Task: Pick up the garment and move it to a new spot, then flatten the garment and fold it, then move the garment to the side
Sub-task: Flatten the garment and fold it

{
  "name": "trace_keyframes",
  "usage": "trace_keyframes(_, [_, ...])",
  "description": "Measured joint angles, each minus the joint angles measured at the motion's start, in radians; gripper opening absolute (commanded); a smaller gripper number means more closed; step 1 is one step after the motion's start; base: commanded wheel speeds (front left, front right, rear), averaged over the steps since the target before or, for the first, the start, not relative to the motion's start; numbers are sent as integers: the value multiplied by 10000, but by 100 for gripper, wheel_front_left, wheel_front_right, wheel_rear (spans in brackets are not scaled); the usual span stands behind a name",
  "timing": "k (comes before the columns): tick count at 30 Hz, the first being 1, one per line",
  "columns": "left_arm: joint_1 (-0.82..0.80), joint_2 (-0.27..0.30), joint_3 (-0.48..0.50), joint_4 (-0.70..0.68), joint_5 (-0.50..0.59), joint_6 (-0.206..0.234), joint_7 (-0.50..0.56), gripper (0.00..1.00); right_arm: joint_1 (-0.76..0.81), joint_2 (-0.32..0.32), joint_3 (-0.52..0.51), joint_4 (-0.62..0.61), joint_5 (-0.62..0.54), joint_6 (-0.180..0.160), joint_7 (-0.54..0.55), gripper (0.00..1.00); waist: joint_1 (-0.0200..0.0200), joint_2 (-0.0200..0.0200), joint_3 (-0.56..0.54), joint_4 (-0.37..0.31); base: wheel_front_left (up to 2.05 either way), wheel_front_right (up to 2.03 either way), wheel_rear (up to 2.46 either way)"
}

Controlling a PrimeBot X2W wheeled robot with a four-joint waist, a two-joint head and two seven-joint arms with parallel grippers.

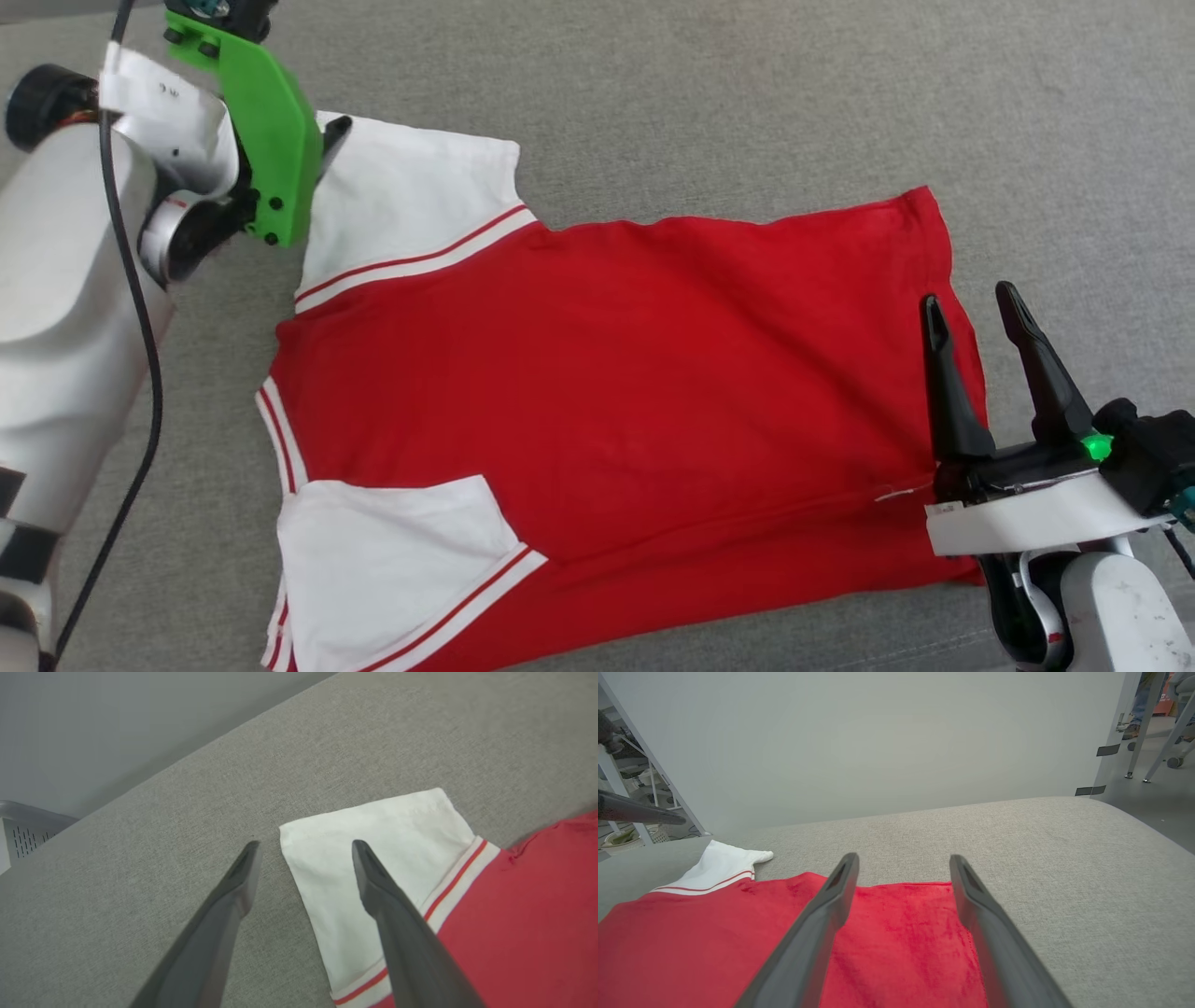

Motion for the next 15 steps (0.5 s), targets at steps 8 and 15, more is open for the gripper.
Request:
trace_keyframes(8, [-1000,313,-376,1488,-606,0,1208,100,-391,144,322,-165,-19,0,-82,100,0,0,887,-616,0,0,0])
trace_keyframes(15, [-1560,435,-500,2336,-698,-2,1269,100,-557,213,430,-176,-19,0,-88,100,0,0,1410,-1002,0,0,0])
